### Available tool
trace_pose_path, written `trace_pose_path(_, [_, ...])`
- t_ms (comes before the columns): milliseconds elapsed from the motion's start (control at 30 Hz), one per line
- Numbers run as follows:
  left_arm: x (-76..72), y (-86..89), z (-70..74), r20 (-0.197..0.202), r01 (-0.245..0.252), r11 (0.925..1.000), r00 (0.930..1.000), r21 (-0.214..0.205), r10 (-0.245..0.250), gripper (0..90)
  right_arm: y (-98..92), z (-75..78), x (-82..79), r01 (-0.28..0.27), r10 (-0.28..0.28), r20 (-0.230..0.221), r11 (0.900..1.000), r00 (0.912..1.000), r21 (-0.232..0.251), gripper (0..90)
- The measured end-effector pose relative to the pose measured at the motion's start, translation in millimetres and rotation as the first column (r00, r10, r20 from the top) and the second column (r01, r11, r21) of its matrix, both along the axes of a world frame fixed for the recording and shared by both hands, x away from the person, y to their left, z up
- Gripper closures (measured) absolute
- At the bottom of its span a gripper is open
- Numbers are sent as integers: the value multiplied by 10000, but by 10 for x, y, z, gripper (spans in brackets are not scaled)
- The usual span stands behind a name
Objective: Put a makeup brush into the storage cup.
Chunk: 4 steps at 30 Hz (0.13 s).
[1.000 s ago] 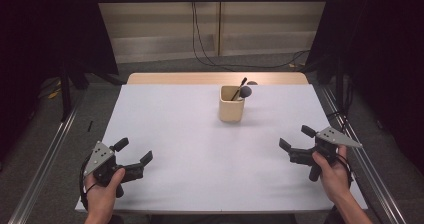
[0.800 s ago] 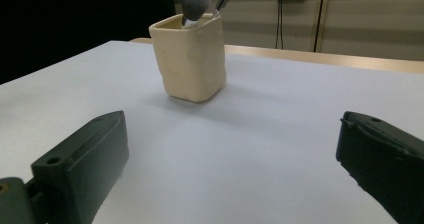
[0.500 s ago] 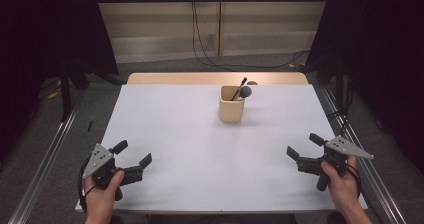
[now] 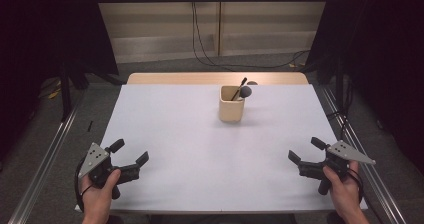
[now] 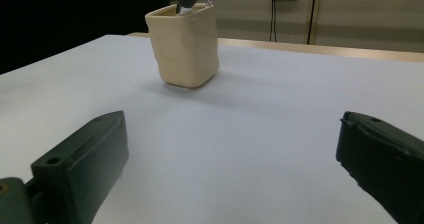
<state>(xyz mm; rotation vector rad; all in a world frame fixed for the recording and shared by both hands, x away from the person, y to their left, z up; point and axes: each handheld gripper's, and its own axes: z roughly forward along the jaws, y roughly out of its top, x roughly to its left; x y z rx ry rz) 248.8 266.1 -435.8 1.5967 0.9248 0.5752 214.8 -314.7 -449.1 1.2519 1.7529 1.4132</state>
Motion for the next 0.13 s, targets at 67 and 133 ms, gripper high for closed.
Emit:
trace_pose_path(67, [5,-3,-1,21,50,9999,10000,88,-50,29,-13,-1,-6,3,-3,7,10000,10000,24,1])
trace_pose_path(133, [9,-5,-4,-29,51,9999,10000,102,-50,29,-22,-4,1,51,-51,-69,10000,10000,76,1])
